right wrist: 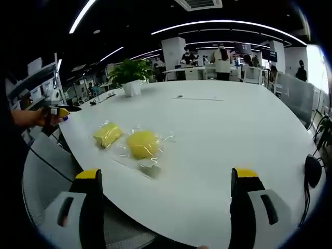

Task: Compare the silicone blocks by pressing each to a similar depth, holding the contact briefly, and releasing to observe deformation and rebound differences across the visible hardness samples.

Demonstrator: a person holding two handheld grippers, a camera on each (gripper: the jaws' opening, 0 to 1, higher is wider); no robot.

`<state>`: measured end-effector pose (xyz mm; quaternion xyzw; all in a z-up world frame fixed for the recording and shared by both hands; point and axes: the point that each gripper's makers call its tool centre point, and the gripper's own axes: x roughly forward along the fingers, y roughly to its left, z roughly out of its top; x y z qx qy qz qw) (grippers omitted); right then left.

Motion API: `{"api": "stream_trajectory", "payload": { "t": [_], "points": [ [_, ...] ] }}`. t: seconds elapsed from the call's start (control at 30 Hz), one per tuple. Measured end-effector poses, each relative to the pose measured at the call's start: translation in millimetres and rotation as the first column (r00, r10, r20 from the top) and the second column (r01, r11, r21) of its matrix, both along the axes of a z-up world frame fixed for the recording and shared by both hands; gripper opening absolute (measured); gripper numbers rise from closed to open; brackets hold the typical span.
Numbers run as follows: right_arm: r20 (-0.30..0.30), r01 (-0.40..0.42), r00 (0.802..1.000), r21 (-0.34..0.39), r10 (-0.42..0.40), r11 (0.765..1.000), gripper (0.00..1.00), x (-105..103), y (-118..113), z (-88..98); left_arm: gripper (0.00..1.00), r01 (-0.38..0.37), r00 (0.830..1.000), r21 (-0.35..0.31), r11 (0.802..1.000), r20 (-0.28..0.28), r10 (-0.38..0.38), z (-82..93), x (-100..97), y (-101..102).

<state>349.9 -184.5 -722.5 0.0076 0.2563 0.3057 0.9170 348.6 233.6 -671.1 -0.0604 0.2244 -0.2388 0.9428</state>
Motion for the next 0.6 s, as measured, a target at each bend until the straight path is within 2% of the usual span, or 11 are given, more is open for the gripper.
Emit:
{"api": "stream_trajectory", "payload": {
  "t": [0.6],
  "points": [
    [0.004, 0.016, 1.0, 0.018, -0.016, 1.0, 0.97, 4.7, -1.1, 5.4, 1.0, 0.006, 1.0, -0.029, 1.0, -0.007, -0.006, -3.5, 6.5, 1.8]
  ]
}}
